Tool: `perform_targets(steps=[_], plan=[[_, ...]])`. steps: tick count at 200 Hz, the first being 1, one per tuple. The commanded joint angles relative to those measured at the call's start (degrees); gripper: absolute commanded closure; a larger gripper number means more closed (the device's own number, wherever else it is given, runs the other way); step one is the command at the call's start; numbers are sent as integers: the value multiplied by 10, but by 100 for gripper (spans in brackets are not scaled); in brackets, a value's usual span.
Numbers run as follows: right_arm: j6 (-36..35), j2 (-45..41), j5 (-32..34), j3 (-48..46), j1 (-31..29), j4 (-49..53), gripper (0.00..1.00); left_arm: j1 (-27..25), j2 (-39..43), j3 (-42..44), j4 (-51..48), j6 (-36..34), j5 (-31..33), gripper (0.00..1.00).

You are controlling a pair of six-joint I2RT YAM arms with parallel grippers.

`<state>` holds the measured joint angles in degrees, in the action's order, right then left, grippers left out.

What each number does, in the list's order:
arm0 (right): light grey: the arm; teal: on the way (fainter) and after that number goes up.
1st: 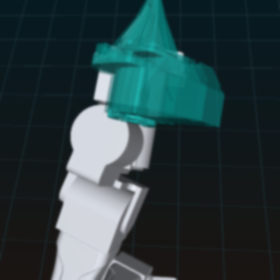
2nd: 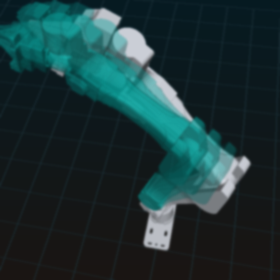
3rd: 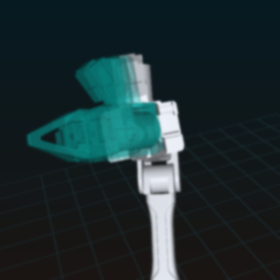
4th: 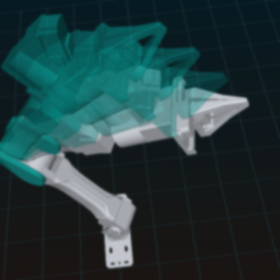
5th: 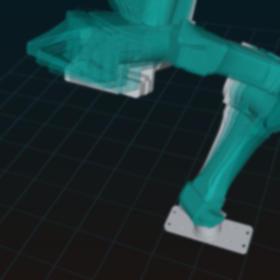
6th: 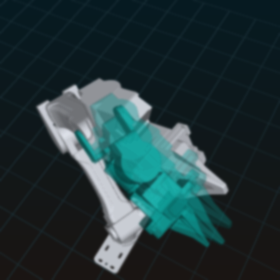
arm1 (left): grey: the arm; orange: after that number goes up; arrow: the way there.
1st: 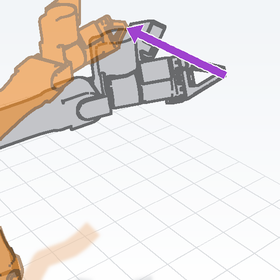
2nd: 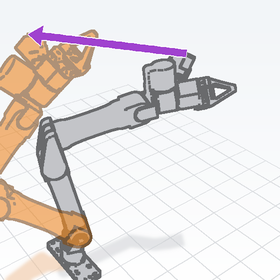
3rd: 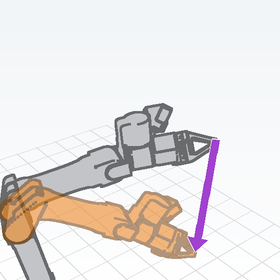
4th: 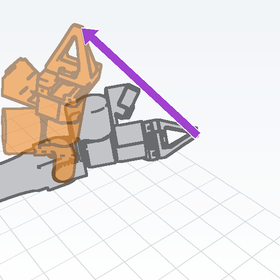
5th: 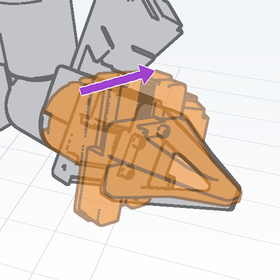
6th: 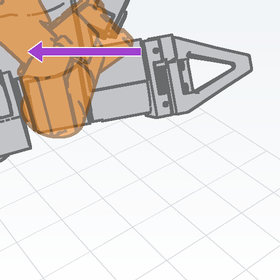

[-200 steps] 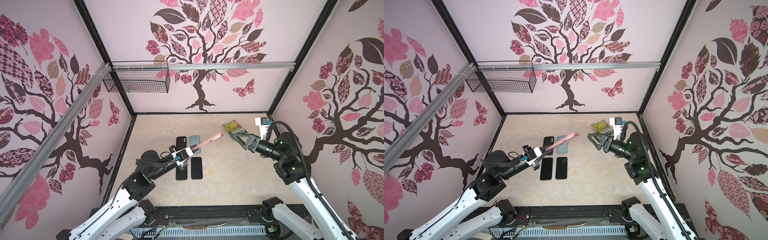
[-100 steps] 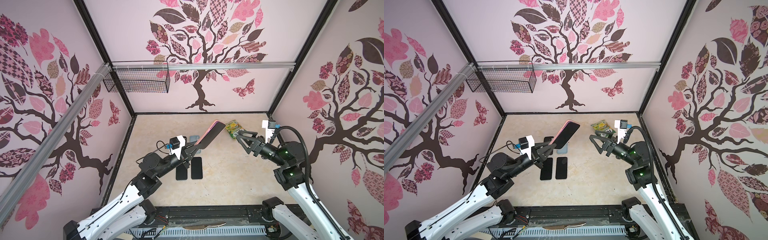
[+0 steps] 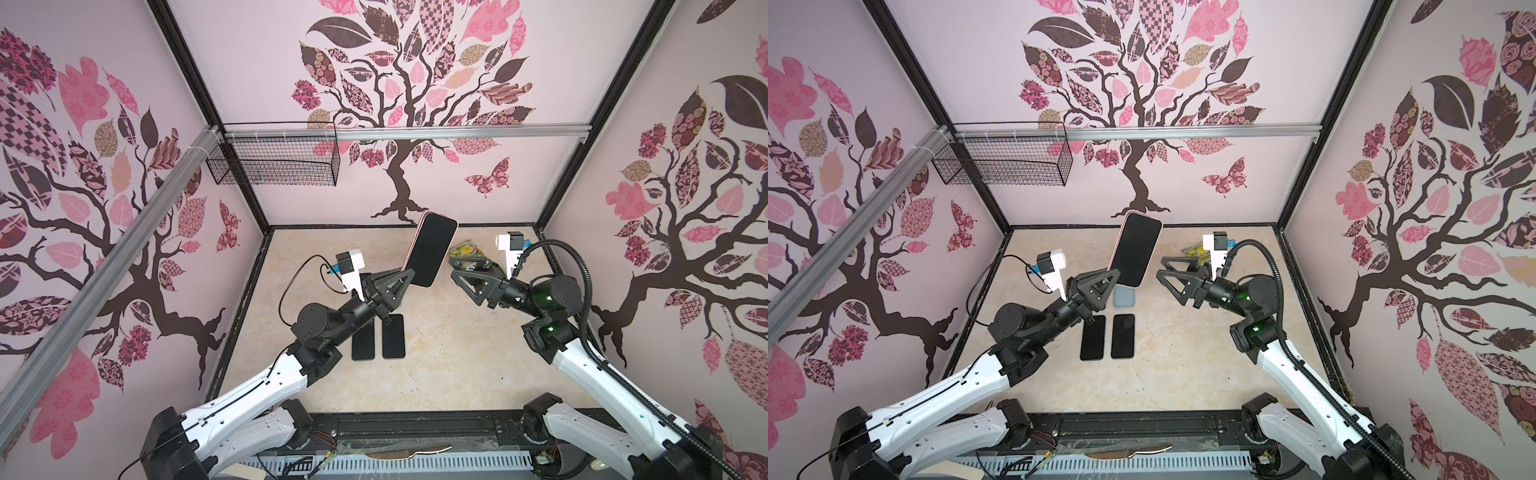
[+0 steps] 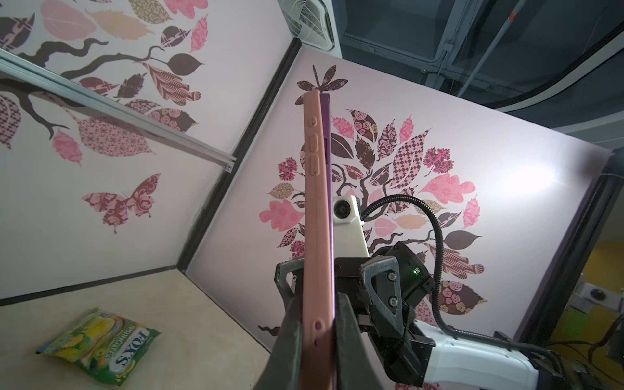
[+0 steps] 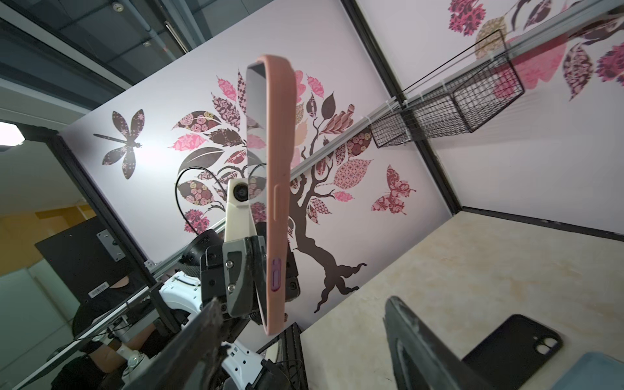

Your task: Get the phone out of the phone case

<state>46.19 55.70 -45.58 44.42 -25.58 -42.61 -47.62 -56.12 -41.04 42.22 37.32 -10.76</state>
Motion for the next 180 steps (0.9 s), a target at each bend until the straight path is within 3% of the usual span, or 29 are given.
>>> perform_targets(steps=[1, 28, 70, 106, 180], plan=[[-24, 13, -46, 49, -25, -33, 24, -4, 1, -41, 70, 38, -27, 100], [-31, 29, -65, 63, -42, -23, 27, -5, -6, -44, 80, 41, -39, 100], [-38, 42, -88, 76, -55, -13, 47, -7, -18, -47, 85, 44, -47, 100], [-42, 42, -92, 80, -56, -5, 58, -7, -22, -48, 84, 46, -43, 100], [-43, 40, -88, 81, -57, 6, 67, -10, -30, -54, 78, 45, -60, 100]])
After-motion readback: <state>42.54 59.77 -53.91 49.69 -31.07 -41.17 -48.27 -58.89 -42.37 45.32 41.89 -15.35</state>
